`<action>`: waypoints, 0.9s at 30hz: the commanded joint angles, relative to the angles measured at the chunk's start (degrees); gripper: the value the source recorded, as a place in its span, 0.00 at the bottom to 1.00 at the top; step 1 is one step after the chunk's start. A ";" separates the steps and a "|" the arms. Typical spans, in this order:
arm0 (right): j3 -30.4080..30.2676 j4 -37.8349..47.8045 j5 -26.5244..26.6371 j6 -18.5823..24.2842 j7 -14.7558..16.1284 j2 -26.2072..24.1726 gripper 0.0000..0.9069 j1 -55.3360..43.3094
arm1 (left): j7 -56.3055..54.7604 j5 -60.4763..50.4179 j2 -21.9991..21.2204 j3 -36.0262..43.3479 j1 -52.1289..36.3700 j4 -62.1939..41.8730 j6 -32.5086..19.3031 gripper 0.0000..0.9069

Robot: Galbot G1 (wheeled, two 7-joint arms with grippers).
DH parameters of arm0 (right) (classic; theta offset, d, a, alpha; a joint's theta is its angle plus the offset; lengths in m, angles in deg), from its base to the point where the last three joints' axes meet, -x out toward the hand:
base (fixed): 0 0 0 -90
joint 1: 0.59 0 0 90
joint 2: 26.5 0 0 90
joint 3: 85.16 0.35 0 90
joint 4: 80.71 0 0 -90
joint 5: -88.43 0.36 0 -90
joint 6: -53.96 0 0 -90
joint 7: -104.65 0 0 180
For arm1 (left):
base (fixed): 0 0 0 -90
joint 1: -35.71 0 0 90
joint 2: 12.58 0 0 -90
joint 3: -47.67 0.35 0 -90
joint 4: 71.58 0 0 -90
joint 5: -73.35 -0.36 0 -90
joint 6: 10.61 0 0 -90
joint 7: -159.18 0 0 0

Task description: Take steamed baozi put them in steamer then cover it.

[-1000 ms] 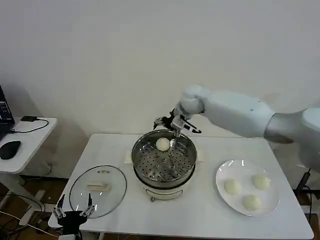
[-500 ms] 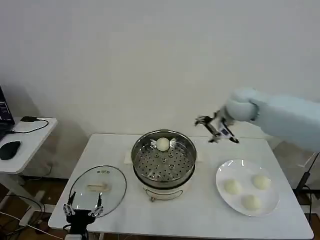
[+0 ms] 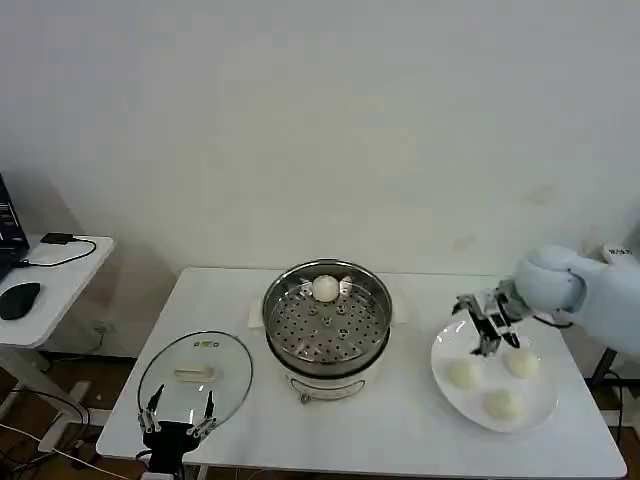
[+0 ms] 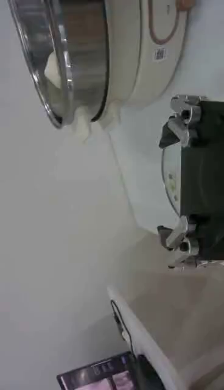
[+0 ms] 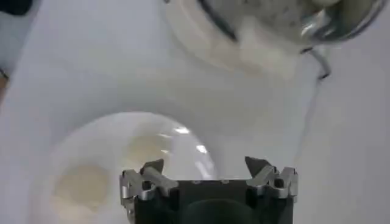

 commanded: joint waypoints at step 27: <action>15.33 15.00 -2.34 -3.43 -1.18 7.22 1.00 22.33 | 1.01 0.29 0.20 -0.42 -0.88 -1.33 0.18 1.00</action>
